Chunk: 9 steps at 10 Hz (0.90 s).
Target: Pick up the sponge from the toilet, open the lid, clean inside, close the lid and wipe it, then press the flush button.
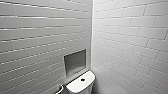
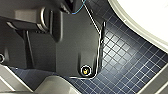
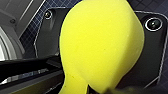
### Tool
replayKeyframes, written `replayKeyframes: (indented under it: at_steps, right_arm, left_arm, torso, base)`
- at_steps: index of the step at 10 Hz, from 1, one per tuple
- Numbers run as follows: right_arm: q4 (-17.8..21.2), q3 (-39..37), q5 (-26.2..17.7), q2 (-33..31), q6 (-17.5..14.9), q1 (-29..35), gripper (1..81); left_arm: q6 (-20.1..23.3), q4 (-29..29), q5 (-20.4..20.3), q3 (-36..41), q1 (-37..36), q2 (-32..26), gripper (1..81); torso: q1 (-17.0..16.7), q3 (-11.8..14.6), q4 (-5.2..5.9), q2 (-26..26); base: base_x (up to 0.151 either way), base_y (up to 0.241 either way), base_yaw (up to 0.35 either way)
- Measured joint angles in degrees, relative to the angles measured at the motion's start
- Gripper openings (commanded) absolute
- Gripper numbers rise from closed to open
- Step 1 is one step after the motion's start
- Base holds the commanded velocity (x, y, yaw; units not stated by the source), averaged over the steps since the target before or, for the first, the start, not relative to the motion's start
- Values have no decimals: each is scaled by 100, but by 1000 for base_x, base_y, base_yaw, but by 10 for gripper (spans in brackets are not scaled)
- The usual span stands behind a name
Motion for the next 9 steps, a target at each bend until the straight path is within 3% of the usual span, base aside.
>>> replayKeyframes:
  at_steps: [5, 9]
  right_arm:
    - [-10, -41, -20, 29, -5, 5, 10]
    - [-10, -66, -61, 49, -7, 38, 10]
  left_arm:
    - [0, 80, -1025, -256, 634, 324, 10]
    - [-66, 76, -1044, -254, 686, 642, 10]
  torso:
    - [-5, 5, 0, -4]
    - [-5, 6, 0, -6]
  base:
    - [0, 0, 0]
    - [0, 0, 0]
